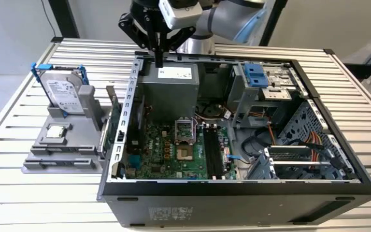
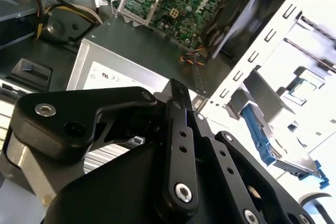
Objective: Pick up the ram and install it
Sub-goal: 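Reach for the ram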
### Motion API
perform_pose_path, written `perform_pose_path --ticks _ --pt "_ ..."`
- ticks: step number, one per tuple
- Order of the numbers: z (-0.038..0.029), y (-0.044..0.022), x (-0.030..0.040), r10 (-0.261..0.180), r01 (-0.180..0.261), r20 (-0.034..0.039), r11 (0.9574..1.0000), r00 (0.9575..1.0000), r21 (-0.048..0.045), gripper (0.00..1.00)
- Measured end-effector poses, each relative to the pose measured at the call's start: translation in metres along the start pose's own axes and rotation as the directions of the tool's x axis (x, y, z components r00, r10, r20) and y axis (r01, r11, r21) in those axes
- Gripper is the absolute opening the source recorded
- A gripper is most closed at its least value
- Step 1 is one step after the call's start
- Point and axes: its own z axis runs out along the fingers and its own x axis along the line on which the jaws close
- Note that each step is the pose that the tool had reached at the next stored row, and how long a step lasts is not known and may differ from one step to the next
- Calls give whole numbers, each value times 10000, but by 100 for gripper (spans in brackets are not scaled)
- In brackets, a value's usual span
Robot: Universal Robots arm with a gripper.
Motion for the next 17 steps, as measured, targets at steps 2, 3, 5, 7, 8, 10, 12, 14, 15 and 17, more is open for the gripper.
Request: perform_pose_path --ticks 2,3,5,7,8,10,12,14,15,17 --pt "-1 -2 32 0 0 0 10000 10000 0 0" --pt "-1 -4 51 0 0 0 10000 10000 0 0" --pt "-2 -6 86 -1 1 0 10000 10000 0 0" --pt "-2 -9 123 0 0 -1 10000 10000 -1 0" --pt "-2 -10 139 0 0 -1 10000 10000 0 0" --pt "-3 -12 172 0 0 -3 10000 10000 0 0" --pt "-3 -14 206 0 0 -2 10000 10000 -1 0" --pt "-4 -17 237 -1 1 -3 10000 10000 0 0" --pt "-4 -18 250 0 0 -3 10000 10000 0 0" --pt "-4 -20 276 -1 1 -3 10000 10000 0 0"
